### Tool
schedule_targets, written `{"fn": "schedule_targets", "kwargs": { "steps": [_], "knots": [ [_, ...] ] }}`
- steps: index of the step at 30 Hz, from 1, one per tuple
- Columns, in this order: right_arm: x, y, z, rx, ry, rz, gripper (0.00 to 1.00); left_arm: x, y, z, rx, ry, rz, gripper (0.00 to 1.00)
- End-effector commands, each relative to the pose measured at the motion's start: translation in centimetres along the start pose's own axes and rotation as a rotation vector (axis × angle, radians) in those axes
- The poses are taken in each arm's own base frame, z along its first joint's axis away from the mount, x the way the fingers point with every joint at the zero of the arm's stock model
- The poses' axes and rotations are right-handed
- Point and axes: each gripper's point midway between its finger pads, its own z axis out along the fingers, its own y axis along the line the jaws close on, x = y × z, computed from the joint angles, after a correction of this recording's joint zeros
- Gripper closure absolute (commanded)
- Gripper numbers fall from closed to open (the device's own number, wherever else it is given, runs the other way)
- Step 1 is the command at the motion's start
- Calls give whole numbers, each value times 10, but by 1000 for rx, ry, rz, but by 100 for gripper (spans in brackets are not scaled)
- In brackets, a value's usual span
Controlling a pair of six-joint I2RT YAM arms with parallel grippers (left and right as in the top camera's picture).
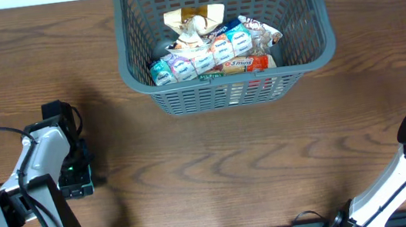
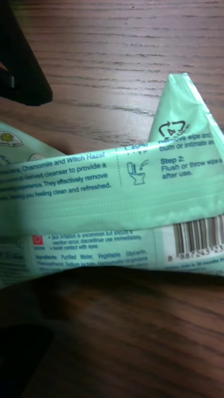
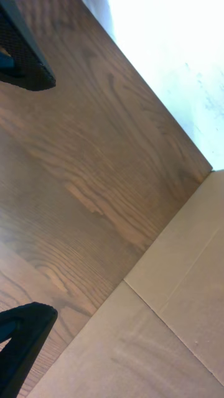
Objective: Pack container
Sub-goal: 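Grasp the mint-green wipes pack with the left gripper and lift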
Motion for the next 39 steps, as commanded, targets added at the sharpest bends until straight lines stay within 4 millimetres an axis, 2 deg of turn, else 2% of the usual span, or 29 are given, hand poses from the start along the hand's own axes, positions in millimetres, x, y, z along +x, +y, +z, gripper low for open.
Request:
{"fn": "schedule_targets", "kwargs": {
  "steps": [1,9,17,21,22,28,29,30,39],
  "knots": [
    [-1,-5,0,10,0,18,1,-6,-1,1,8,-35,26,1],
    [-1,-5,0,10,0,18,1,-11,0,6,10,-64,24,1],
    [-1,-5,0,10,0,18,1,-17,17,21,-30,-56,-51,1],
    [-1,-5,0,10,0,18,1,-18,18,22,-31,-57,-48,1],
    [-1,-5,0,10,0,18,1,-18,18,22,-31,-56,-49,5],
    [-1,-5,0,10,0,18,1,-18,18,22,-32,-56,-48,65],
    [-1,-5,0,10,0,18,1,-17,19,22,-35,-56,-48,81],
    [-1,-5,0,10,0,18,1,-17,19,22,-36,-55,-48,93],
    [-1,-6,0,11,0,18,1,-17,19,21,-36,-55,-47,94]
  ]
}}
